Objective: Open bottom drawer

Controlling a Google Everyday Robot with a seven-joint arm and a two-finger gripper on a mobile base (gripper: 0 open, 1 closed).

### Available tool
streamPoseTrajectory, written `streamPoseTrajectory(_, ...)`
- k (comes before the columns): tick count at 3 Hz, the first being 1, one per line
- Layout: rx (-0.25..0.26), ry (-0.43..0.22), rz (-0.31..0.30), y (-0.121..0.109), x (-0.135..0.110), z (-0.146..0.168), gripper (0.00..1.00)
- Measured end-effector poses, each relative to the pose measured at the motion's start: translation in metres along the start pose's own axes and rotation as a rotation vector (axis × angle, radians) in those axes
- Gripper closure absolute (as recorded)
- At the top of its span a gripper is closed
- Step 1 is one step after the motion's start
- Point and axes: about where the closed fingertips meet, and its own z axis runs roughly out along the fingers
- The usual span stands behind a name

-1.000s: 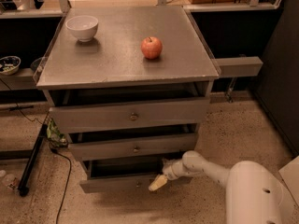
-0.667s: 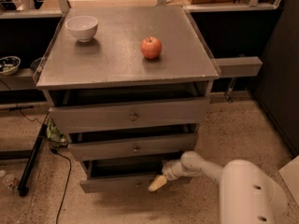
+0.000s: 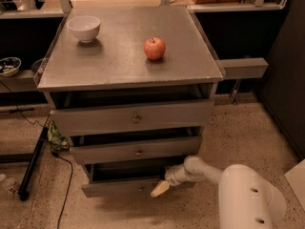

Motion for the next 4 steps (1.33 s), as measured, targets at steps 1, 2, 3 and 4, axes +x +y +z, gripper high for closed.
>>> streamPoseTrajectory(1, 0.0, 0.0, 0.0, 0.0, 0.0, 0.0, 0.27)
streamPoseTrajectory(2, 0.0, 0.0, 0.0, 0.0001, 0.0, 0.0001, 0.5)
streamPoseTrajectory(3, 0.0, 0.0, 0.0, 0.0001, 0.0, 0.0001, 0.81)
streamPoseTrajectory(4, 0.0, 0.0, 0.0, -0.0002, -0.0001, -0.0002, 1.0)
